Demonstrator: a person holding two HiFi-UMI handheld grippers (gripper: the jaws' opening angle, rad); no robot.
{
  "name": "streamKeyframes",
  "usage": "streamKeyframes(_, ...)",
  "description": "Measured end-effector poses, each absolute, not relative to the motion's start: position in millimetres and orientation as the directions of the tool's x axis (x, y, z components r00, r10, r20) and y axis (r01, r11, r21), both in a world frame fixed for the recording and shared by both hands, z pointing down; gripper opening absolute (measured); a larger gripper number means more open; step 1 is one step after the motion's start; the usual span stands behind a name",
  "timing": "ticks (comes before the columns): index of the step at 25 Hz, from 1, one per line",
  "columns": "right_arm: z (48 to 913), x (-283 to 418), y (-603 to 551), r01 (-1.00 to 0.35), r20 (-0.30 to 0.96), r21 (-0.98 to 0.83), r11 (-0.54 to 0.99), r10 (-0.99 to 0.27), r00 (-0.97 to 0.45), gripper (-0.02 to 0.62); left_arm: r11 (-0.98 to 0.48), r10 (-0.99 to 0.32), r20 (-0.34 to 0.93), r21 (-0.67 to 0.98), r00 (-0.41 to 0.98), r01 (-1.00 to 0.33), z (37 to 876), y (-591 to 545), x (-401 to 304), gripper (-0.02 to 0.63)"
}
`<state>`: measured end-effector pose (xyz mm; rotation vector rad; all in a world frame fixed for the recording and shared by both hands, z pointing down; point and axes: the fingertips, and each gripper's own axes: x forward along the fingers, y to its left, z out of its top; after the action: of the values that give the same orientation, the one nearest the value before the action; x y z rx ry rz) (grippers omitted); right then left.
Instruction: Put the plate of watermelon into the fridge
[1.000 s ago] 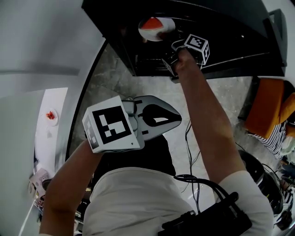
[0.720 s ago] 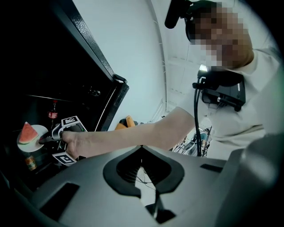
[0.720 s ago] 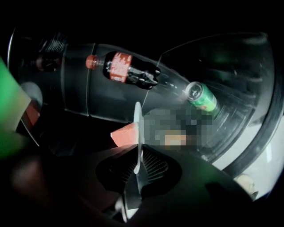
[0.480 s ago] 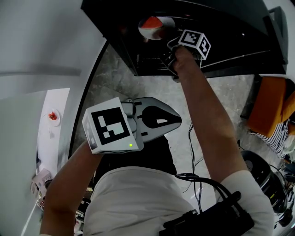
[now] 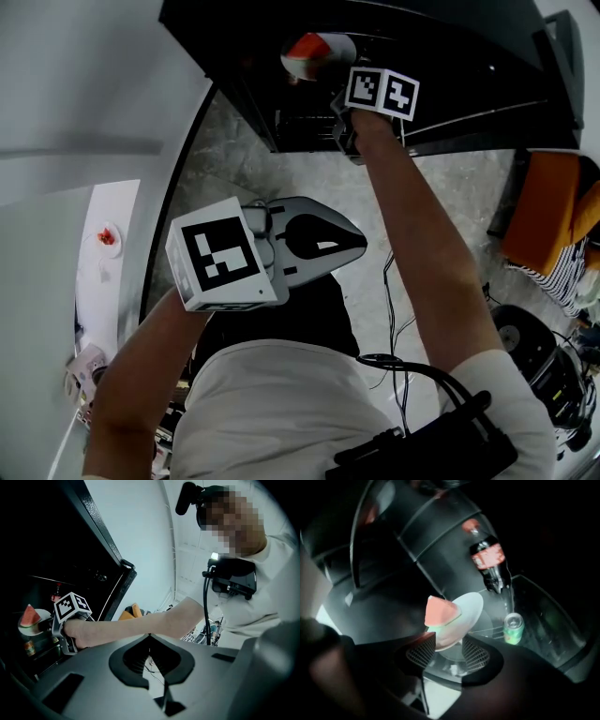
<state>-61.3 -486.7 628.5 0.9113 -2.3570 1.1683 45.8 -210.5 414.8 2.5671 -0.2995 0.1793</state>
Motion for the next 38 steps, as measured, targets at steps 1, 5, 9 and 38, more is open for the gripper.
streamKeyframes(1, 630.1, -60.2, -485.1, -0.692, 0.577, -0.539, 0.481, -0.388, -0.719, 0.174, -0.826, -0.176, 0.187, 0.506, 0.967, -0.248, 415.2, -210.6, 45.8, 0.012)
streamKeyframes(5, 636.3, -52.6, -483.4, -0.719, 0.629, -0.406, 0.564, -0.397, -0.668, 0.197, -0.822, -0.174, 0.190, 0.513, 0.966, -0.249, 417.5, -211.1, 45.9, 0.011)
streamKeyframes(9, 642.6, -45.4, -484.7, -0.733, 0.658, -0.319, 0.601, -0.416, -0.628, 0.212, -0.815, -0.170, 0.189, 0.524, 0.967, -0.245, 419.8, -209.5, 47.3, 0.012)
streamKeyframes(38, 626.3, -13.3, -459.6, -0.772, 0.647, -0.408, 0.487, -0.442, -0.621, 0.227, -0.810, -0.154, 0.160, 0.544, 0.975, -0.217, 398.6, -191.9, 45.3, 0.012)
